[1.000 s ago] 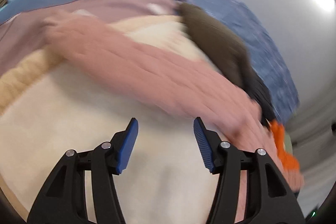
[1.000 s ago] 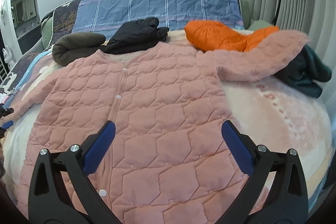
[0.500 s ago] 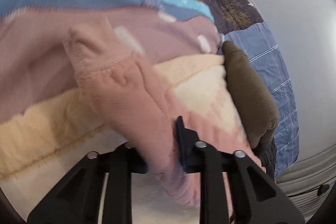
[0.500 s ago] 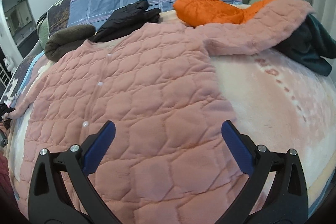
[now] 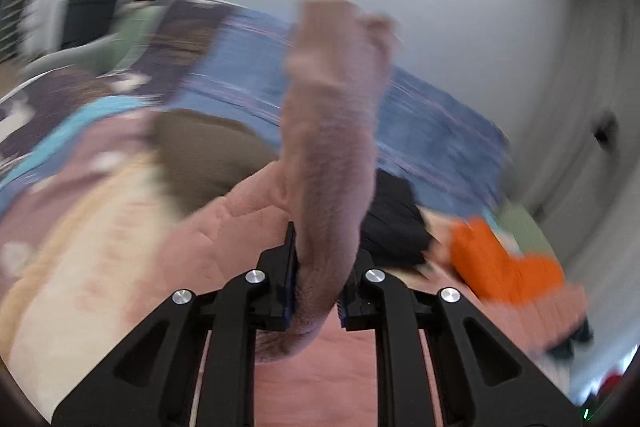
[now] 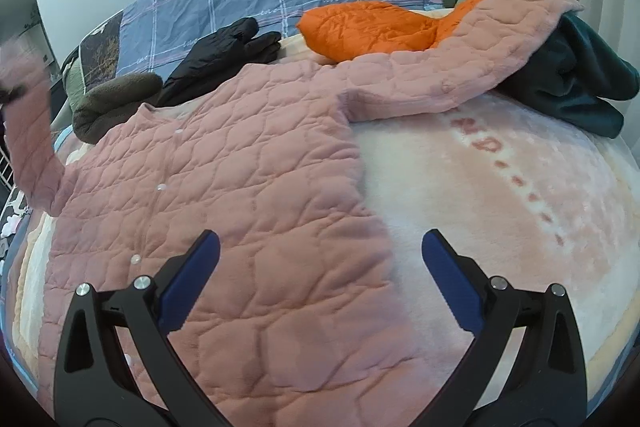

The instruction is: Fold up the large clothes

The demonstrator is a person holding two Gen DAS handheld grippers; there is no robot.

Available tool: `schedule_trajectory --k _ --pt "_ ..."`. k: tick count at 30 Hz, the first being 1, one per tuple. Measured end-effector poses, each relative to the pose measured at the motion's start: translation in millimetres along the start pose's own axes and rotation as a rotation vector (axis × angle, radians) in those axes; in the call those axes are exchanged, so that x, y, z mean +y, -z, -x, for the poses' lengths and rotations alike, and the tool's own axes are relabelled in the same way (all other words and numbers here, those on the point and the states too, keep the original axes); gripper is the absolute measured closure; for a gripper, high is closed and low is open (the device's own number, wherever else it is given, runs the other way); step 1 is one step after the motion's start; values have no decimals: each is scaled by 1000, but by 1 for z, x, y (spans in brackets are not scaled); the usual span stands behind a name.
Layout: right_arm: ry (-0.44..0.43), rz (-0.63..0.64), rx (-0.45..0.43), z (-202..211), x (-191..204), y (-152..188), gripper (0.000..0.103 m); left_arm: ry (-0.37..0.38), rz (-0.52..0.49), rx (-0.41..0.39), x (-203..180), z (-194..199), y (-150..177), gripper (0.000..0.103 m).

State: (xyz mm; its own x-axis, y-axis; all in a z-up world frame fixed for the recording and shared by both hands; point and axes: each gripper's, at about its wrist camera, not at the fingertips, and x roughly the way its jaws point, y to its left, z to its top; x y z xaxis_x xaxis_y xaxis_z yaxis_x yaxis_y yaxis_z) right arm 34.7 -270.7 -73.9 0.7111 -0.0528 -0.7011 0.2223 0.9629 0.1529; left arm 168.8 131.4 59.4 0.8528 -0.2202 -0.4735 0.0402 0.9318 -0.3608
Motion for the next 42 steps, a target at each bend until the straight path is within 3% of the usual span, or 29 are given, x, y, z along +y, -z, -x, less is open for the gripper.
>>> schedule_trajectory --k 3,5,8,12,14,16,19,21,24,29,32,33,34,35,37,39,42 --pt "16 -22 -1 2 -13 -2 2 104 -108 107 -65 -37 35 75" --pt "19 -35 -2 4 -20 -2 2 151 -173 208 -98 -61 69 53" --pt "9 -36 -7 8 -25 -5 2 182 -238 313 -117 -75 106 48" --pt "-107 -41 17 5 -22 -18 2 139 -292 318 -104 -59 119 41" --pt "-191 -44 17 0 -14 -29 4 73 -331 292 -91 -42 122 36" --pt "-247 -19 26 -10 -2 -43 33 7 -361 261 -73 -33 123 30" --pt "-396 26 112 -43 28 -69 57 -114 -388 225 -34 -24 121 26" --pt "-474 27 185 -75 52 -85 57 -173 -366 246 -6 -22 122 25" --pt "-486 17 264 -119 80 -102 34 -260 -286 287 33 -27 125 25" --pt "-463 -42 357 -178 120 -113 31 -297 -212 324 67 -49 125 25" --pt "-452 -26 374 -197 143 -110 21 -291 -188 326 71 -60 120 25" --pt "-440 -21 363 -199 150 -111 24 -292 -183 322 72 -63 119 25" --pt "-432 -7 342 -198 152 -112 60 -294 -182 319 72 -67 117 25" --pt "-409 24 332 -196 157 -115 83 -296 -181 317 72 -69 116 25" --pt "-400 39 286 -182 156 -127 91 -305 -184 311 71 -73 116 21" --pt "-380 49 151 -147 148 -143 91 -317 -202 301 68 -73 118 19" --pt "-256 70 -55 -95 122 -163 91 -311 -256 304 60 -70 124 17"
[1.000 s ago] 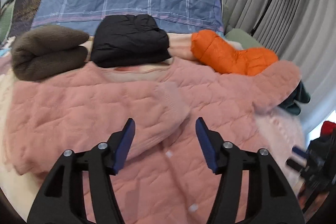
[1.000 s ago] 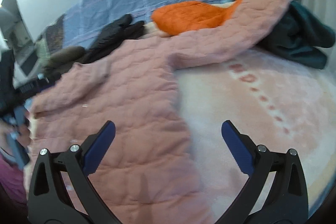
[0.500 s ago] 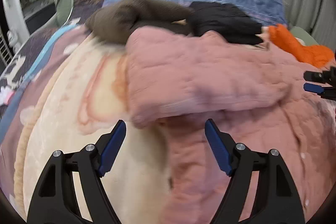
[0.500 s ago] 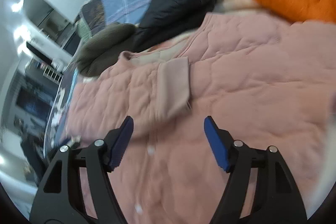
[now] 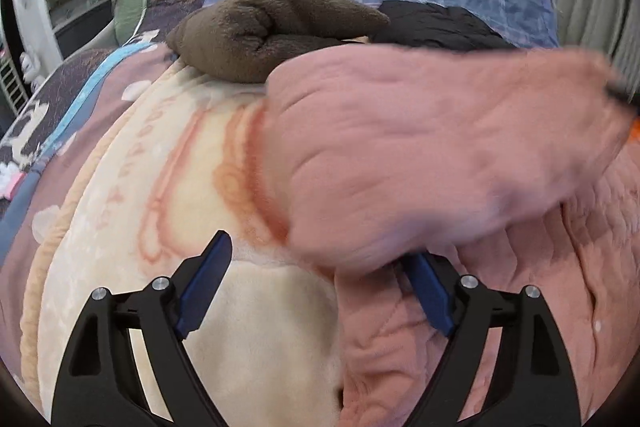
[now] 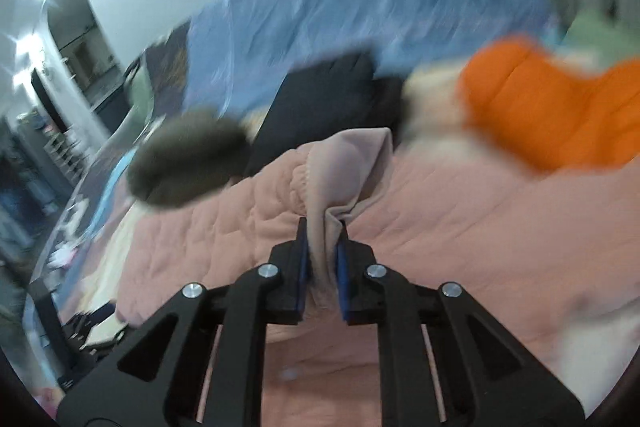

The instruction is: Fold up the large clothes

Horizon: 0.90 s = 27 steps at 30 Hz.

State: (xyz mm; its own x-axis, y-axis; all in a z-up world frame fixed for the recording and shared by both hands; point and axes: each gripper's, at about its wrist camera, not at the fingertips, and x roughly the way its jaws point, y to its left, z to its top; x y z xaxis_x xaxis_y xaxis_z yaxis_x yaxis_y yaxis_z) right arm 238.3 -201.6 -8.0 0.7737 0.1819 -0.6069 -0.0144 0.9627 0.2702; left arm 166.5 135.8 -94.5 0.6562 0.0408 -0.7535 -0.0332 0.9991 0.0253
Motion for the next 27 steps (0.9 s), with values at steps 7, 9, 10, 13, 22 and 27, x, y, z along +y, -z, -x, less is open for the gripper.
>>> schedule_trajectory --k 7,9,10,13,22,27 --pt "258 -122 195 -30 -83 25 69 -58 -92 -8 -13 -1 7 15" --pt "248 -174 205 -35 -94 38 65 -42 -60 2 -6 -1 7 15" --pt "234 -185 195 -32 -98 42 67 -34 -47 3 -2 1 7 15" --pt "187 -119 129 -16 -77 37 65 -55 -51 -30 1 15 6 22" --pt "83 -36 269 -72 -36 51 65 135 -65 -160 -56 61 -36 56" --pt "68 -42 211 -79 -44 68 65 95 -158 29 -97 -33 -20 54"
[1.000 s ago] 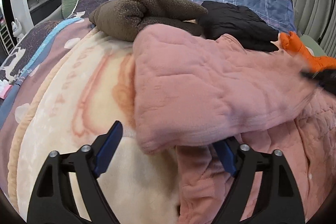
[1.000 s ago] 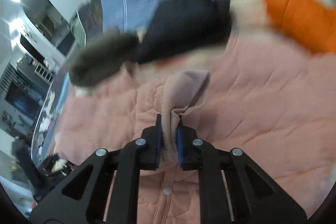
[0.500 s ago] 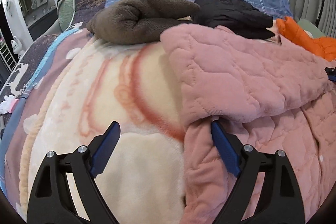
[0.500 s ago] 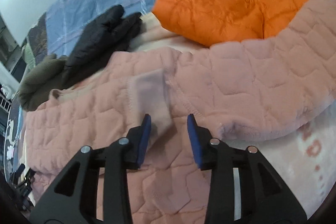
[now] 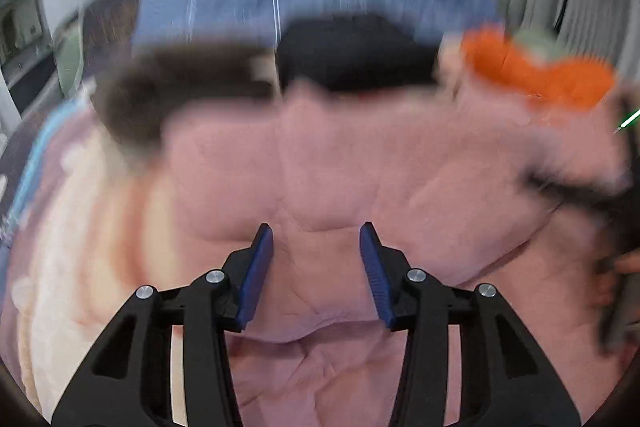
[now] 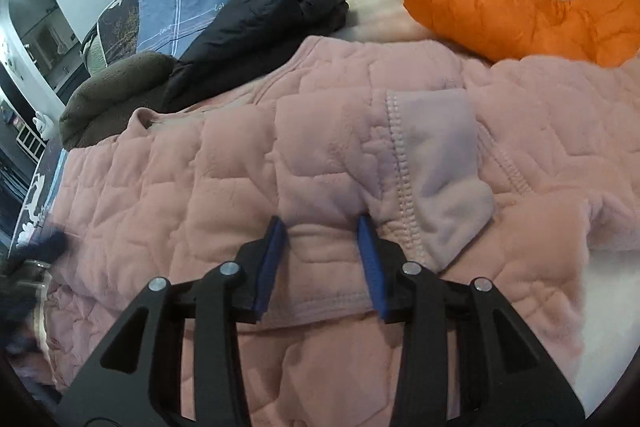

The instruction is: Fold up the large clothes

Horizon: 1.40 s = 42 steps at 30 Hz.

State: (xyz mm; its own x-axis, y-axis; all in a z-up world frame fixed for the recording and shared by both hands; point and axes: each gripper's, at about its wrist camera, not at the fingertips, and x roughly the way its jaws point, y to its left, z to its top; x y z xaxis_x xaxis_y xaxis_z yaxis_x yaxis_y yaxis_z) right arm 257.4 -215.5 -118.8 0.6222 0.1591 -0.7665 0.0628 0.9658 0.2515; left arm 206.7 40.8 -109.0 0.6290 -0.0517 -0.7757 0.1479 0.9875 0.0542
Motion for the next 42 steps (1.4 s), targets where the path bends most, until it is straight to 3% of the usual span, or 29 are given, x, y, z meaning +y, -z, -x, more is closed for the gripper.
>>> schedule_trajectory --k 2,7,11,14,18,23,27,30,32,33,34,38,42 --pt "2 19 -3 1 2 3 63 -19 -20 -62 -5 -11 11 51" --pt "-51 22 -11 8 -2 3 59 -42 -27 -61 -12 -6 11 50" --pt "-110 -54 -82 60 -29 -1 65 -42 -24 -74 -13 -5 14 50" --pt "-59 -109 -226 119 -75 -16 65 -39 -20 -80 -7 -7 10 50" --pt "104 -282 -395 203 -176 -42 64 -47 -22 -93 -5 -3 13 50" --pt "204 -606 -501 268 -303 -53 51 -59 -28 -96 -7 -3 13 49" --pt "252 -686 -508 272 -344 -55 36 -58 -28 -96 -7 -3 13 49" --pt "251 -710 -428 253 -357 -68 33 -59 -28 -96 -7 -3 13 49" --pt "233 -717 -484 249 -355 -69 54 -59 -27 -97 -8 -3 13 49" --pt "217 -705 -503 249 -351 -70 85 -59 -28 -96 -7 -3 14 49" --pt "199 -691 -512 249 -349 -73 90 -59 -28 -96 -7 -3 14 49" --pt "118 -605 -592 258 -306 -83 91 -59 -27 -97 -8 -3 14 49" --pt "-99 -441 -585 253 -222 -95 91 -48 -19 -100 -6 -3 14 49"
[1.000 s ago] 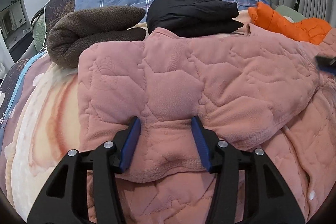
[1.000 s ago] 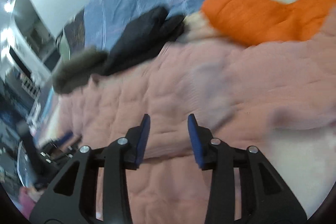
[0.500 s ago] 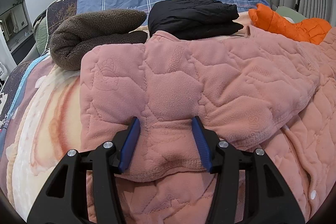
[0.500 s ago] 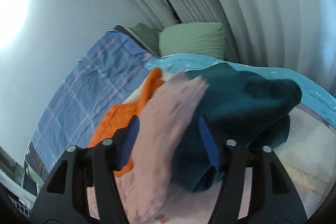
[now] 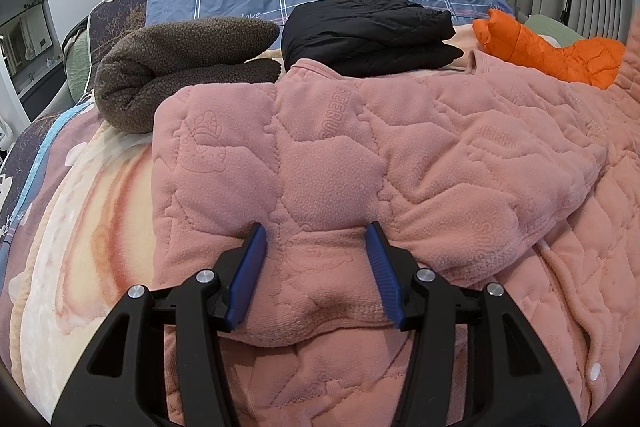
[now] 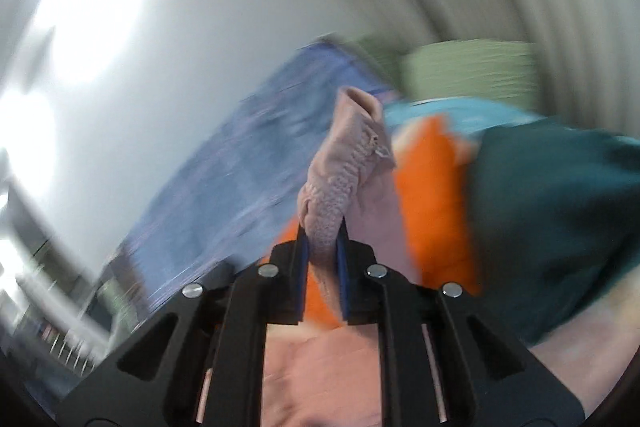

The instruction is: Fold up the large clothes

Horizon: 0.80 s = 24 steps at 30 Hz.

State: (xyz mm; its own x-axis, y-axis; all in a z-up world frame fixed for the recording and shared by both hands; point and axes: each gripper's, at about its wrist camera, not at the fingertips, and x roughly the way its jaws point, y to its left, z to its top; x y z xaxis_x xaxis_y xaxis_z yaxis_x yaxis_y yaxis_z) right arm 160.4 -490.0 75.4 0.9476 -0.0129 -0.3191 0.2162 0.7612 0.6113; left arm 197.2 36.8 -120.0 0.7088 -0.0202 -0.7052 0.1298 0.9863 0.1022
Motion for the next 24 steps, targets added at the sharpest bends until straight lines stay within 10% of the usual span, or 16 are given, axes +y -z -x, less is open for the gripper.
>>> schedule_trajectory --k 9,16,21,24 --pt "-394 198 383 -77 163 167 91 63 41 -15 7 3 1 45" --pt "-330 288 720 -134 180 303 85 130 83 -31 15 5 2 40" --pt "-336 392 729 -118 177 319 61 176 93 -46 15 10 1 33" --pt "-354 395 717 -107 174 318 47 339 132 -118 17 31 -1 28"
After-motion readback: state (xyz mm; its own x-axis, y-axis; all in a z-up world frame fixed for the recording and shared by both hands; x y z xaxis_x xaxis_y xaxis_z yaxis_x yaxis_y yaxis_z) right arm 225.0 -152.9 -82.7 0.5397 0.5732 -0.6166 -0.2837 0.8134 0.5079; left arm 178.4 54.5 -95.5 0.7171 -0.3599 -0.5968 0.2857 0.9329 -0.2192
